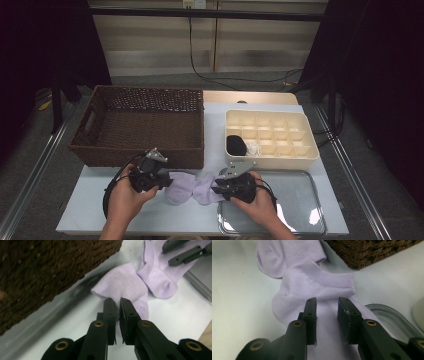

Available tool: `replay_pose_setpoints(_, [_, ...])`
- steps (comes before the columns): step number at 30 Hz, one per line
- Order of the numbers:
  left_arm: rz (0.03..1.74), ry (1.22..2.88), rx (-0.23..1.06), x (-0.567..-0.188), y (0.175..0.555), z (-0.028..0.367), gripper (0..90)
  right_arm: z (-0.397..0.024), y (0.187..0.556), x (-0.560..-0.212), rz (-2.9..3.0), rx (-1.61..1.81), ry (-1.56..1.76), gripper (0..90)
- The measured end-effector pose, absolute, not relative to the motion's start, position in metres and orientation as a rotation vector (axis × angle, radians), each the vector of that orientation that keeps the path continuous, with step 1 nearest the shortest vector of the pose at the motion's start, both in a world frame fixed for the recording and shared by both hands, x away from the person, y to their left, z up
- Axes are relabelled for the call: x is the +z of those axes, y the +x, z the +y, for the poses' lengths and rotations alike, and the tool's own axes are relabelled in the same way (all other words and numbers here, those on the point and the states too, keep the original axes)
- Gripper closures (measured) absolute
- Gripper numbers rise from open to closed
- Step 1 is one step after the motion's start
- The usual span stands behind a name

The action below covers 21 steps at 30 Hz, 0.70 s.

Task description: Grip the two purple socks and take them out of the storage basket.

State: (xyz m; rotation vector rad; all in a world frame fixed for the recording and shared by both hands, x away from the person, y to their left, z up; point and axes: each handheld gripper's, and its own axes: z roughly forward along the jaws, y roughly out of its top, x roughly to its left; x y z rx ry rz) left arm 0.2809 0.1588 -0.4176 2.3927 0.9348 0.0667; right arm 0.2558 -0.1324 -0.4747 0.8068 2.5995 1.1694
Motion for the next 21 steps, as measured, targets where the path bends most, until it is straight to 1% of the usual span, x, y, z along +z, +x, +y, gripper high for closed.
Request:
replay_pose_setpoints(2, [0.949,2.388,0.068,-0.416,0.280,0.162,84.1,-0.130,0.257,-0.474,2.600,1.184,0.797,74.8])
replay_pose_setpoints(6, [0.956,2.377,0.068,-0.414,0.278,0.168,84.2,-0.124,0.259,-0.472,2.604,1.194,0.770,78.0])
replay_pose_setpoints(13, [0.943,2.350,0.051,-0.409,0.276,0.167,84.2,-0.113,0.260,-0.479,2.644,1.141,0.739,79.1])
replay_pose_setpoints(21, [0.871,2.337,0.021,-0.407,0.277,0.139,83.8,-0.119,0.259,-0.478,2.629,1.157,0.757,76.8])
